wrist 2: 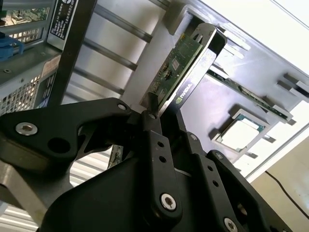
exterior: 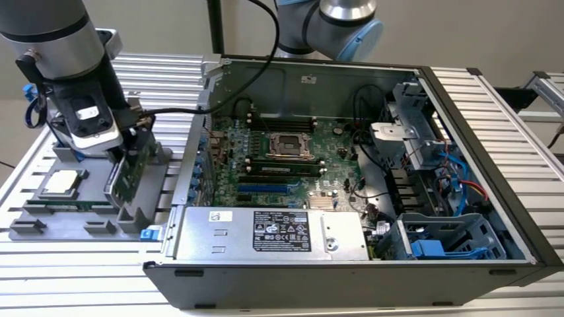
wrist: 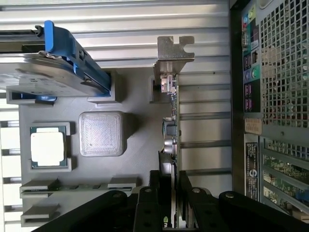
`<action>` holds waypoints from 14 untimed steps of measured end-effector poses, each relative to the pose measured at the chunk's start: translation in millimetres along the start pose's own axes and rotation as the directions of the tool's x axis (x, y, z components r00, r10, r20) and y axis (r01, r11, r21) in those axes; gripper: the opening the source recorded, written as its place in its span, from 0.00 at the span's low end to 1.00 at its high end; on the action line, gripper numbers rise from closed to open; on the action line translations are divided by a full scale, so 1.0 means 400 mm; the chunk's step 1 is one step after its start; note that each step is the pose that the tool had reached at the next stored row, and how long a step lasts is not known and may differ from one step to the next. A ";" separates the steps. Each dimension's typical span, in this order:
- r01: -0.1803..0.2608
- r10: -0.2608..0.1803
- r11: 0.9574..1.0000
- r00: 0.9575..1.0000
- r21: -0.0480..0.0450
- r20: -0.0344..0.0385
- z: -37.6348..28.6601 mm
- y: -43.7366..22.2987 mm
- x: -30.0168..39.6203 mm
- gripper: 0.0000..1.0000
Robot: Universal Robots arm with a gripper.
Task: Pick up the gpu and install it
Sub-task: 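Pick up the gpu and move the gpu toward the slot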
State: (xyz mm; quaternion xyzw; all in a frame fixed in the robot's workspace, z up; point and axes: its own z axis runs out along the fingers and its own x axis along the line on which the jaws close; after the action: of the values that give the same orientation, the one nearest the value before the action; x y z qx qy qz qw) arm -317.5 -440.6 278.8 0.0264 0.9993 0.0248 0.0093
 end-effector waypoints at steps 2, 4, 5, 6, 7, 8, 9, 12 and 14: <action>0.000 0.000 1.000 1.000 0.000 0.000 -0.004 0.000 0.000 0.00; 0.000 0.000 1.000 1.000 0.000 0.000 -0.008 0.000 0.000 0.00; 0.000 0.000 1.000 1.000 0.000 0.000 -0.010 0.000 0.000 0.00; 0.000 0.000 1.000 1.000 0.000 0.000 -0.011 0.001 0.000 0.00; 0.000 0.000 1.000 1.000 0.000 0.000 -0.013 0.001 0.000 0.00; 0.000 0.000 1.000 1.000 0.000 0.000 -0.015 0.001 0.000 0.00; 0.000 0.000 1.000 1.000 0.000 0.000 -0.017 0.001 0.000 0.00; 0.000 0.000 1.000 1.000 0.000 0.000 -0.022 0.001 0.000 0.00; 0.000 0.000 1.000 1.000 0.000 0.000 -0.026 0.001 0.000 0.00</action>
State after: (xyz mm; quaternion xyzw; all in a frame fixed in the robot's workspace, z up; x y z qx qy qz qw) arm -317.5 -440.6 289.0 0.0264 0.9993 0.0248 0.0094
